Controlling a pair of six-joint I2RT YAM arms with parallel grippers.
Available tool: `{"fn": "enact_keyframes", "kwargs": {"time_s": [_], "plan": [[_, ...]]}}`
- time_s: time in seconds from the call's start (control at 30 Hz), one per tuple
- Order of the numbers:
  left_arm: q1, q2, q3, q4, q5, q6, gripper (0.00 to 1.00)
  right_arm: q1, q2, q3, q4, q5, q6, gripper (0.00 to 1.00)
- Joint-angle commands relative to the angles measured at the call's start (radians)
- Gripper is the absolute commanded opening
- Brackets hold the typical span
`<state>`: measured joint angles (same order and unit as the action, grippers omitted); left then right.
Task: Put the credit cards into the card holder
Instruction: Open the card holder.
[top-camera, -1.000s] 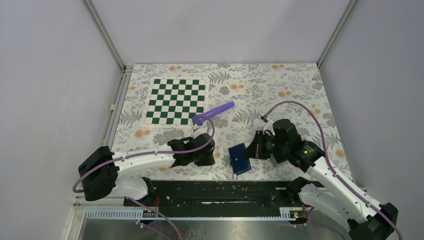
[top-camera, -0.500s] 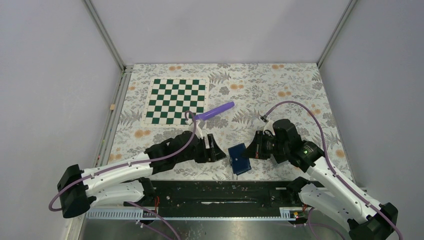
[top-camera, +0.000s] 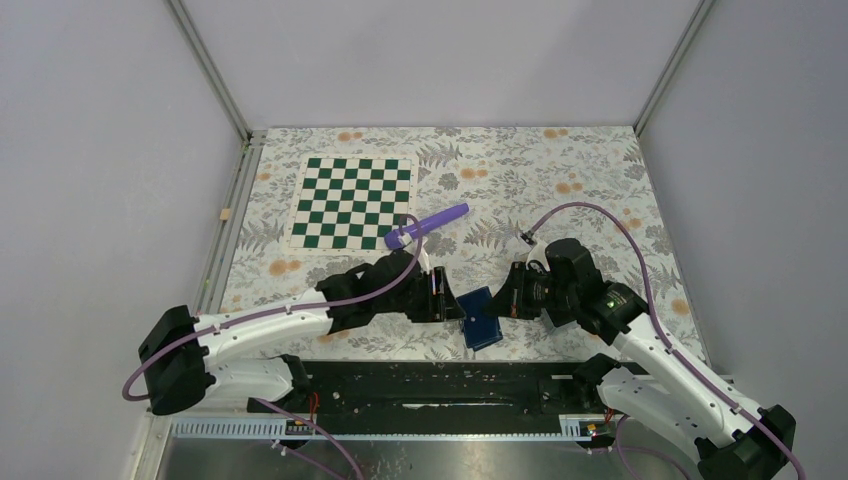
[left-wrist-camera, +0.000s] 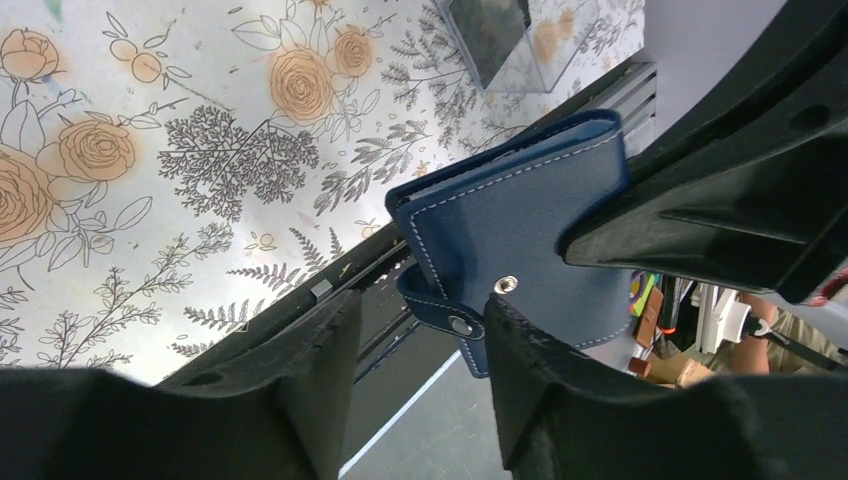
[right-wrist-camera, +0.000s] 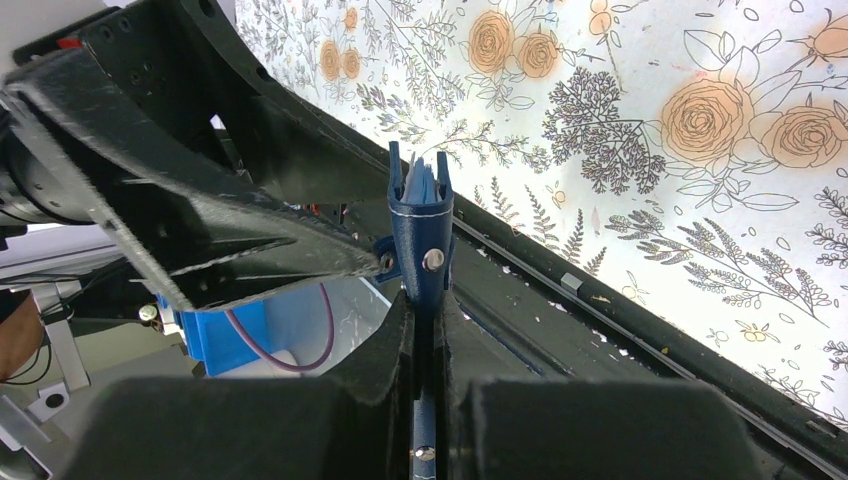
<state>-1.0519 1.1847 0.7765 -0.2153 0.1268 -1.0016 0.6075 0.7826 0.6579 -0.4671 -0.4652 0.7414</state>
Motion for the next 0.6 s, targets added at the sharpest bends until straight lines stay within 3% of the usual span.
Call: {"fn": "enact_keyframes", "kwargs": {"time_s": [0.0,0.13,0.57], "plan": [[-0.01,0.014,0.021,0.006,0.034,0.005,0.44,-0.001,-0.005,0.009,0.014,-0.017,0.002,0.0],[-0.011,0.006,-0.002,-0.026,0.016,-0.014,0.34,-0.001,-0.005,0.01,0.013,-0.017,0.004,0.0],[-0.011,0.03,-0.034,0.0,0.044,-0.052,0.3,-0.001,-0.013,0.013,0.014,-0.013,0.008,0.0]]}}
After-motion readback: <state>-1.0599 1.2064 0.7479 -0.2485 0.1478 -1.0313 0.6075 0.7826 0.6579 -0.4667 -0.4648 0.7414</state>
